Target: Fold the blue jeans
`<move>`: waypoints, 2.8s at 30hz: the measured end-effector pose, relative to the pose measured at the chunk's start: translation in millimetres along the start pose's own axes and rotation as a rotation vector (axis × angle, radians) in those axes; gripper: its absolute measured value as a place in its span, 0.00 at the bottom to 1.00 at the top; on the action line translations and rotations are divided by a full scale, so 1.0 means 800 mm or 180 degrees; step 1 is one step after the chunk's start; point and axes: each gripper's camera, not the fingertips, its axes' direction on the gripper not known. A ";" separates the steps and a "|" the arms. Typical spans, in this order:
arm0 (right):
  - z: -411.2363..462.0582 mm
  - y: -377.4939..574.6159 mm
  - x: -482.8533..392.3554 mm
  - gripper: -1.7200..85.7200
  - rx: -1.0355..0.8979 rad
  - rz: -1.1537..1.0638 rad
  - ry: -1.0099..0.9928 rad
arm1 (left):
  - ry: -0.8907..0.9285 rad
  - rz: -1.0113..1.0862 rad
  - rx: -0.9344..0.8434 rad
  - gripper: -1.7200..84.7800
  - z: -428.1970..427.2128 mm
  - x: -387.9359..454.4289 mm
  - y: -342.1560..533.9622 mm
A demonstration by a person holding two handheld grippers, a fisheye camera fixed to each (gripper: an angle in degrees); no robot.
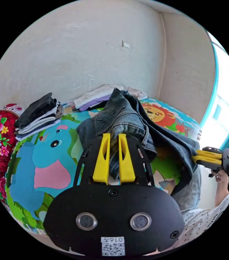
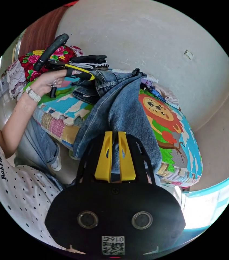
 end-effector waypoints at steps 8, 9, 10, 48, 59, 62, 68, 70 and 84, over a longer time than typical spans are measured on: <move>-0.057 -0.009 0.051 0.04 0.0610 0.0268 0.1340 | -0.0436 -0.0587 0.1012 0.07 -0.134 -0.132 0.065; -0.062 -0.015 0.059 0.04 0.0649 0.0279 0.1411 | -0.0500 -0.0564 0.1059 0.07 -0.148 -0.150 0.061; -0.071 -0.029 0.074 0.04 0.0757 0.0252 0.1474 | -0.0517 -0.0579 0.1071 0.07 -0.154 -0.160 0.058; 0.225 -0.233 -0.015 0.20 0.0150 -0.1457 -0.0380 | -0.0900 0.1175 -0.1603 0.19 0.019 -0.016 0.007; 0.321 -0.297 -0.024 0.09 -0.0671 -0.1430 -0.1016 | -0.0913 0.1223 -0.2079 0.08 0.039 0.079 -0.121; 0.315 -0.307 -0.027 0.06 -0.0616 -0.1490 -0.0944 | -0.1170 0.1342 -0.2094 0.07 0.028 0.122 -0.168; 0.298 -0.331 -0.036 0.03 -0.0537 -0.1577 -0.0472 | -0.2223 0.1811 -0.2044 0.06 0.013 0.225 -0.254; 0.294 -0.337 -0.041 0.02 -0.0547 -0.1666 -0.0274 | -0.2610 0.2045 -0.2035 0.06 0.021 0.258 -0.268; 0.177 -0.366 0.004 0.02 0.0243 -0.1450 0.1317 | -0.4417 0.3977 -0.1776 0.03 0.040 0.445 -0.283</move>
